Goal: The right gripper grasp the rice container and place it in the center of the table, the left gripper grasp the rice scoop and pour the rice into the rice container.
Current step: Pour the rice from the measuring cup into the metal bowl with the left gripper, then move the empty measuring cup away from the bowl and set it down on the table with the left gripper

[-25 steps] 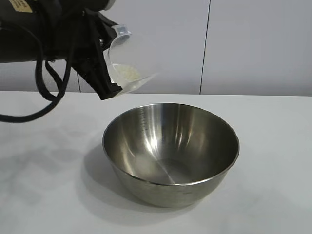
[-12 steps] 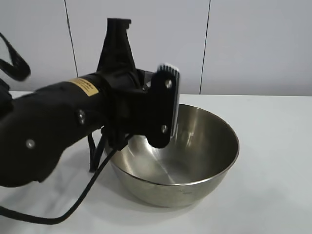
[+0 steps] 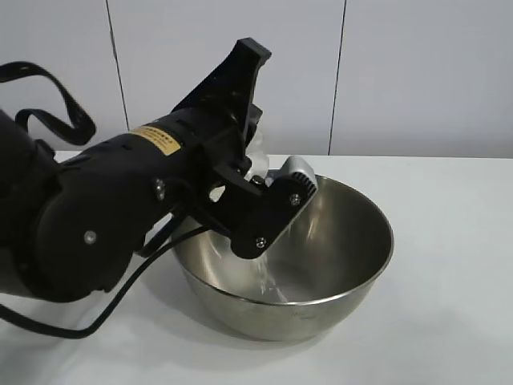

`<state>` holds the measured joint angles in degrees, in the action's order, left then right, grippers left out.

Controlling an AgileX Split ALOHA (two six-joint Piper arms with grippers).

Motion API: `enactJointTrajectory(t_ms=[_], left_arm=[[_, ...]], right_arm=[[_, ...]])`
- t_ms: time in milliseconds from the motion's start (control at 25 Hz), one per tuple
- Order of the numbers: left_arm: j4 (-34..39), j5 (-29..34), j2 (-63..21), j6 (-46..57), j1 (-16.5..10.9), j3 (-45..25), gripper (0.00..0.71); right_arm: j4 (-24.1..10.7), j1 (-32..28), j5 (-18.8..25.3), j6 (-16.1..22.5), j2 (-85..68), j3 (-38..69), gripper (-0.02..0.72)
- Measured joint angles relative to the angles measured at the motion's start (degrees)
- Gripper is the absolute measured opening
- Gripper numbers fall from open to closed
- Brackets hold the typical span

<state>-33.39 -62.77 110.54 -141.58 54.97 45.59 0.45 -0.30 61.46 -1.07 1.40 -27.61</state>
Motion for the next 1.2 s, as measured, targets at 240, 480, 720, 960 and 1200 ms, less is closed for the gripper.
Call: enactJointTrajectory(t_ms=[240, 480, 720, 960, 1200], left_arm=[[-3.42, 4.39, 0.00, -14.34, 0.00, 1.66, 0.002], [-7.44, 6.09, 0.00, -22.96, 0.00, 1.73, 0.002], [-8.16, 3.72, -0.59, -13.62, 0.00, 1.78, 0.002], [-17.45, -2.33, -6.98, 9.09, 0.00, 1.84, 0.002], [-27.17, -3.40, -15.07, 32.21, 0.00, 1.84, 0.002]], right_arm=[[0.00, 0.00, 0.00, 0.00, 0.00, 0.00, 0.380], [0.00, 0.00, 0.00, 0.00, 0.00, 0.00, 0.380], [0.00, 0.00, 0.00, 0.00, 0.00, 0.00, 0.380], [0.00, 0.00, 0.00, 0.00, 0.00, 0.00, 0.380], [0.00, 0.00, 0.00, 0.00, 0.00, 0.00, 0.380]])
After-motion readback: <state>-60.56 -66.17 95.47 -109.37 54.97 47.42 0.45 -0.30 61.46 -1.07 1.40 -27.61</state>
